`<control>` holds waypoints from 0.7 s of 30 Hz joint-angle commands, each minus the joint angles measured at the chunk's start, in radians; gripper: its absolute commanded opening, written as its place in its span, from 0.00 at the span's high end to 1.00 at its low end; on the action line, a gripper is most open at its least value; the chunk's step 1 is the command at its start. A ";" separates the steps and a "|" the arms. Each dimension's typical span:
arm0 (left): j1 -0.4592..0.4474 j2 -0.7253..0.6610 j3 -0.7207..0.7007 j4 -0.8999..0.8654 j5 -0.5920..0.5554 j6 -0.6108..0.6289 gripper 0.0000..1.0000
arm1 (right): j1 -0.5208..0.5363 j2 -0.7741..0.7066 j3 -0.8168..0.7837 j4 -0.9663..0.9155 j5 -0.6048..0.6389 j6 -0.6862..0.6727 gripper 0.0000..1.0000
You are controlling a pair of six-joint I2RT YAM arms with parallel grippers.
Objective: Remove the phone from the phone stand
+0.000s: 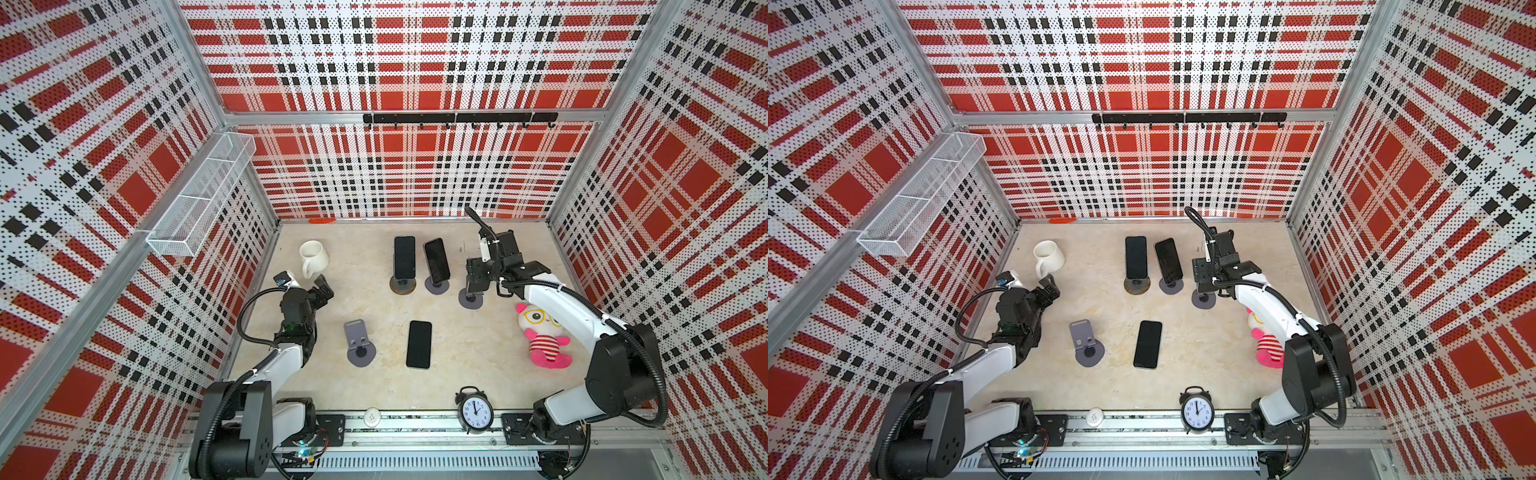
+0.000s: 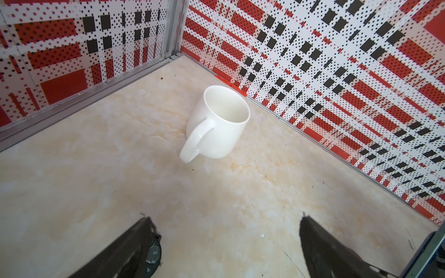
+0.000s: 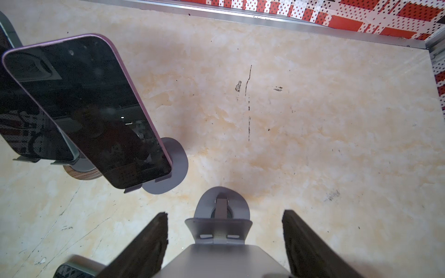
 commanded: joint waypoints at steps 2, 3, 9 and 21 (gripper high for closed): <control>0.012 0.008 0.015 0.014 -0.002 0.014 0.02 | 0.000 -0.066 0.043 -0.017 -0.015 -0.009 0.24; 0.012 0.007 0.015 0.014 -0.002 0.015 0.02 | 0.000 -0.073 0.048 -0.027 -0.021 -0.009 0.24; 0.012 0.008 0.015 0.014 -0.003 0.015 0.02 | 0.000 -0.134 0.073 -0.094 -0.044 -0.010 0.23; 0.012 0.012 0.017 0.016 -0.008 0.009 0.02 | 0.016 -0.213 0.113 -0.280 -0.134 0.029 0.25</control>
